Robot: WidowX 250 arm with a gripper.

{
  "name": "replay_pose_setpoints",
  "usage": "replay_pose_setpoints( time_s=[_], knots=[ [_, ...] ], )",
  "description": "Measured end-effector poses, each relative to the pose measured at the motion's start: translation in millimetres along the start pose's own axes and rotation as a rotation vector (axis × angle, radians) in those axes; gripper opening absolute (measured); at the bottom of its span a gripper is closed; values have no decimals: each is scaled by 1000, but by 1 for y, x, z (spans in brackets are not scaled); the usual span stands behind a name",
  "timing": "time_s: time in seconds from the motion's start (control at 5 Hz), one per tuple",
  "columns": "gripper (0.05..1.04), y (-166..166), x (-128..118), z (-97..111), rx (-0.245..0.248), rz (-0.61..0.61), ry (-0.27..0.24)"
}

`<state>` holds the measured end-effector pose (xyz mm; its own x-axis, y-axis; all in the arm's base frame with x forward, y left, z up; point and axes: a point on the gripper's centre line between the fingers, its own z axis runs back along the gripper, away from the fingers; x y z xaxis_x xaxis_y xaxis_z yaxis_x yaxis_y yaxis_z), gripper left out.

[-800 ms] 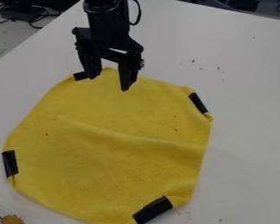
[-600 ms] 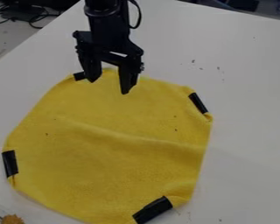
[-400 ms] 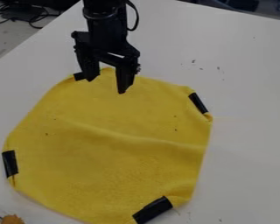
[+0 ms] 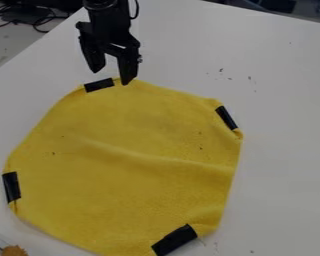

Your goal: Fold the fabric from top to bottom

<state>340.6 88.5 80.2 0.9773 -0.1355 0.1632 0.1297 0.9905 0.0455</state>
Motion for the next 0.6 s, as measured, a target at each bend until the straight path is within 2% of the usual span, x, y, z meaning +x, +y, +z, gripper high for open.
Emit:
replay_pose_setpoints(
  time_s=[0.4, 0.6],
  knots=[
    [1001, 39, 24, -45, -64, -9, -42],
    [1001, 46, 30, -59, -74, -16, -36]
  ],
)
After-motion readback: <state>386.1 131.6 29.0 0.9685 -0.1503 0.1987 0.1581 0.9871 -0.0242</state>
